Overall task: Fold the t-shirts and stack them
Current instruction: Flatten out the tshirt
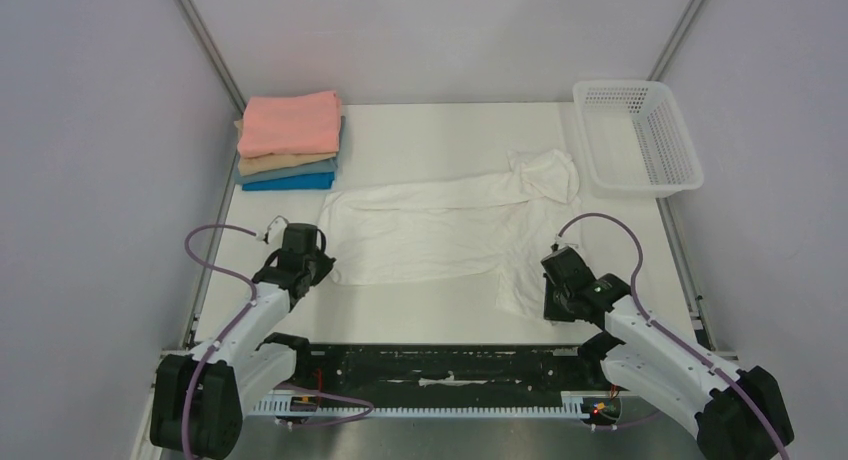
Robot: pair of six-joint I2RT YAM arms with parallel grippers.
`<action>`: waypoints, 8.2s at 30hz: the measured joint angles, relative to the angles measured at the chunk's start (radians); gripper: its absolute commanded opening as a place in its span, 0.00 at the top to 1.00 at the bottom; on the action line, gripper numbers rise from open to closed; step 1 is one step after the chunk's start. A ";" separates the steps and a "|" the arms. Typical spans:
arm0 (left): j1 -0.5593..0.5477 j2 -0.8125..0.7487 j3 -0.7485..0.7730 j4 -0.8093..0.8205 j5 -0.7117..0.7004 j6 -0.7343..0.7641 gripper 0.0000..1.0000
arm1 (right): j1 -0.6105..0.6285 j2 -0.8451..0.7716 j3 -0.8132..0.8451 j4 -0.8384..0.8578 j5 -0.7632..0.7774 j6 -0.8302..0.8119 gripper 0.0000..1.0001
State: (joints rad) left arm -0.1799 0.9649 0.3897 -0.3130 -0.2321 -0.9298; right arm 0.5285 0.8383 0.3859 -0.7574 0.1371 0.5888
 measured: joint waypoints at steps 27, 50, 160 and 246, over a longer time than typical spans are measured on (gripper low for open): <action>-0.001 -0.065 0.861 -0.272 -0.024 0.114 0.98 | -0.175 0.091 0.940 0.491 0.333 -0.385 1.00; -0.002 -0.199 1.571 -0.525 0.079 0.200 0.98 | -0.175 0.033 1.580 0.477 0.103 -0.614 1.00; -0.168 0.731 0.546 0.115 0.388 0.171 0.16 | -0.327 1.391 1.095 1.009 -0.323 -0.203 0.02; -0.169 0.713 0.543 0.079 0.375 0.200 0.15 | -0.127 1.608 1.394 1.182 -0.277 -0.214 0.02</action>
State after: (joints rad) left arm -0.3492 1.6783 0.9325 -0.2337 0.1432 -0.7300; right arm 0.4015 2.4462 1.7802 0.4248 -0.1394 0.3752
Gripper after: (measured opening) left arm 0.845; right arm 0.980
